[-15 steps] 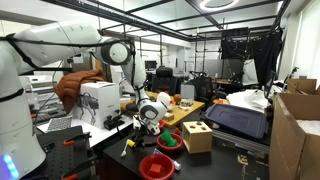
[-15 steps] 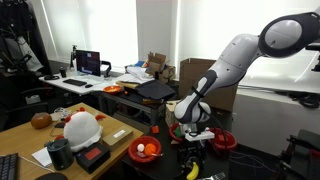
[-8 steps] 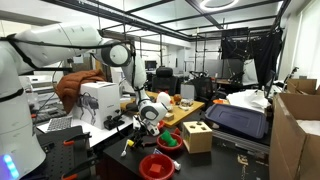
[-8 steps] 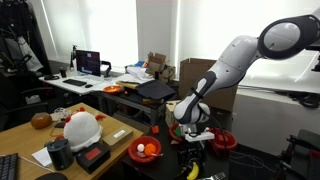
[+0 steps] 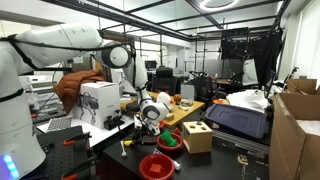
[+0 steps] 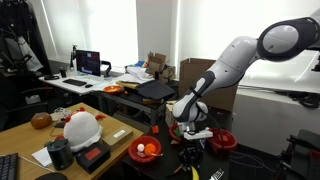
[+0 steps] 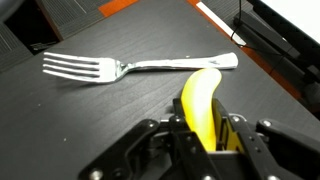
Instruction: Put the banana toy in the bowl to the right
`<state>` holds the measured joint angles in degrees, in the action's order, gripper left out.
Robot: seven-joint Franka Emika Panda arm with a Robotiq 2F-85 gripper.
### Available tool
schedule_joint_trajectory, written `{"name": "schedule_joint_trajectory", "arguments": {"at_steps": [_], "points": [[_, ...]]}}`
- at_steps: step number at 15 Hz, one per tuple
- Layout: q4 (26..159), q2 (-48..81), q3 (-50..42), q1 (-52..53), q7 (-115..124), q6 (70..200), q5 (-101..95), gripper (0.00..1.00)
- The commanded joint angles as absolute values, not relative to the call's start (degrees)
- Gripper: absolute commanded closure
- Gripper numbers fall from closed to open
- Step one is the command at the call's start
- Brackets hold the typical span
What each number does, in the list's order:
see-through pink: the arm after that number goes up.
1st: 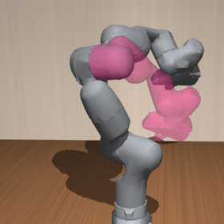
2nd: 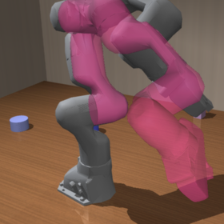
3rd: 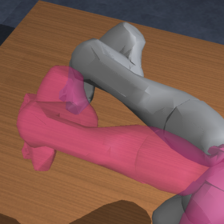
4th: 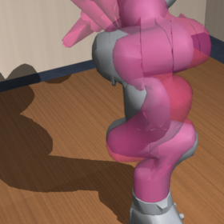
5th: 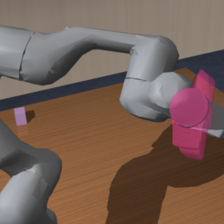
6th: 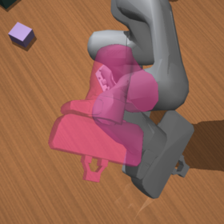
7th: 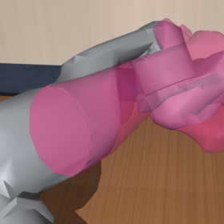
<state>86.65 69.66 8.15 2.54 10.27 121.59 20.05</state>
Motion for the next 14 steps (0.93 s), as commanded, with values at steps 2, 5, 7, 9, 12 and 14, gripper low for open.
{"name": "schedule_joint_trajectory", "arguments": {"at_steps": [2, 5, 7, 9, 12, 14], "points": [[83.8, 70.6, 8.9, 1.7, 9.2, 119.0, 20.5, 0.92], [83.4, 70.0, 8.8, 1.5, 8.8, 118.4, 20.2, 0.92], [83.2, 69.6, 8.6, 1.5, 7.6, 116.8, 19.4, 0.92], [83.2, 69.0, 8.0, 1.7, 6.1, 115.3, 18.1, 0.92], [82.9, 68.0, 7.5, 1.4, 2.9, 111.1, 15.5, 0.92], [82.8, 67.3, 7.0, 1.4, 1.5, 109.1, 13.9, 0.92]]}}
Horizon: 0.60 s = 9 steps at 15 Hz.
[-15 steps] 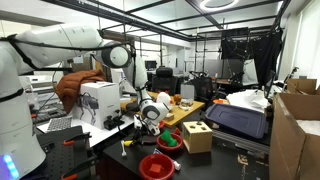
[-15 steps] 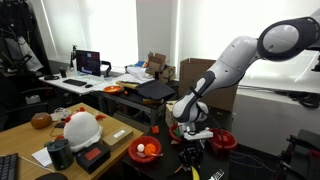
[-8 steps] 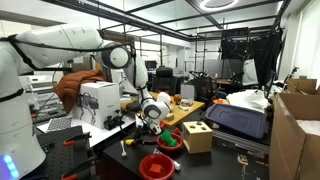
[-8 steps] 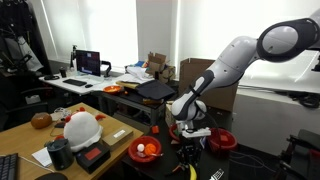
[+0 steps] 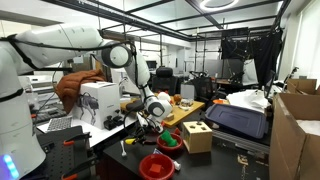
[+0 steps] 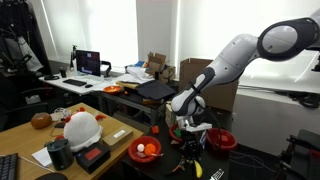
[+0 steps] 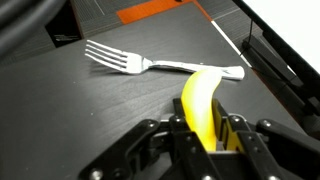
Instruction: Put the banana toy in the bowl to the right
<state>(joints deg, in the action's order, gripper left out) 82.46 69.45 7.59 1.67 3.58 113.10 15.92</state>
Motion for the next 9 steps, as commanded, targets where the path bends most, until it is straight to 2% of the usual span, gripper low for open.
{"name": "schedule_joint_trajectory", "arguments": {"at_steps": [1, 9], "points": [[83.1, 66.7, 6.7, 1.2, 1.2, 108.9, 13.5, 0.92], [88.0, 60.7, 3.7, -2.2, 0.8, 113.5, 14.0, 0.92]]}}
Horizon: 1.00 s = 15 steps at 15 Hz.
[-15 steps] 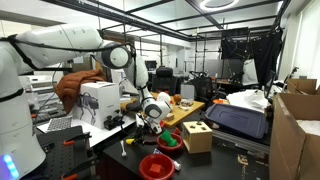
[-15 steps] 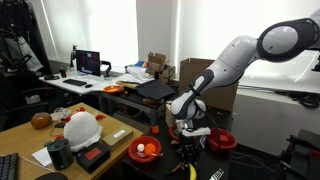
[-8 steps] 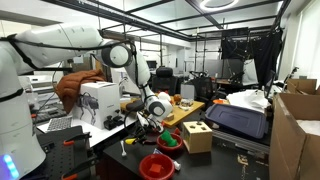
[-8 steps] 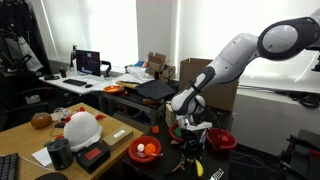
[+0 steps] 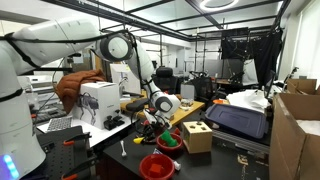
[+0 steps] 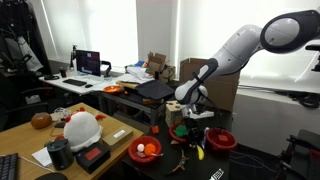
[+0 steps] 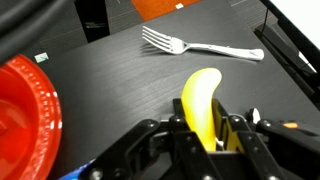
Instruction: Put the banana toy in the bowl to the right
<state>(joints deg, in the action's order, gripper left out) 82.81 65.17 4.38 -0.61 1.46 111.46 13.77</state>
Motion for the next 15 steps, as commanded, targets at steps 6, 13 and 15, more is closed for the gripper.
{"name": "schedule_joint_trajectory", "arguments": {"at_steps": [6, 13, 15], "points": [[93.7, 55.8, 1.2, -4.7, 0.6, 116.0, 13.5, 0.92], [102.6, 50.6, -2.3, -4.0, 3.1, 126.1, 11.9, 0.92], [105.5, 48.9, -3.0, -4.1, 3.7, 127.8, 11.4, 0.92]]}}
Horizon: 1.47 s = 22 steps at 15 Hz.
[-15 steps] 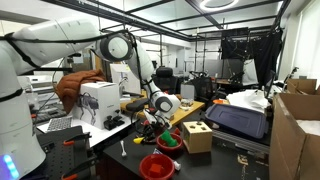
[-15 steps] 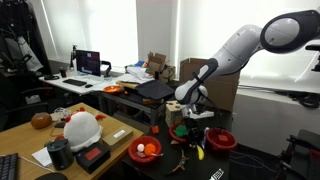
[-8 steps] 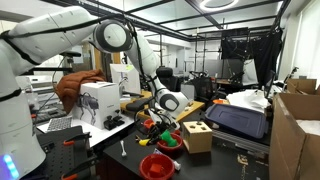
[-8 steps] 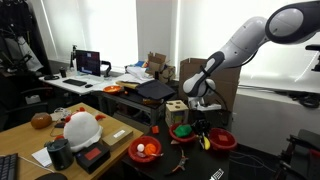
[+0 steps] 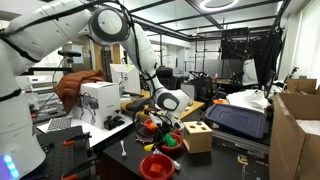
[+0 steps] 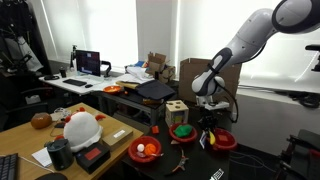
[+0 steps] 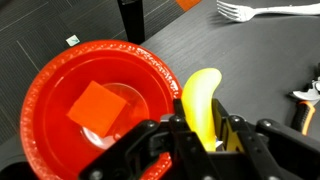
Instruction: Put the banana toy in the bowl to the right
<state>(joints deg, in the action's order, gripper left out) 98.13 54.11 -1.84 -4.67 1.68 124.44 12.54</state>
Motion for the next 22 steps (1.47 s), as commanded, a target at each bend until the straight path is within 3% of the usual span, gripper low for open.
{"name": "schedule_joint_trajectory", "arguments": {"at_steps": [1, 8, 22], "points": [[107.2, 47.9, -3.4, -4.3, 4.0, 128.6, 11.3, 0.92], [115.5, 41.9, -5.4, -4.7, 4.8, 131.0, 11.1, 0.92], [124.7, 40.5, -11.2, 8.5, 26.2, 148.0, 4.4, 0.92]]}}
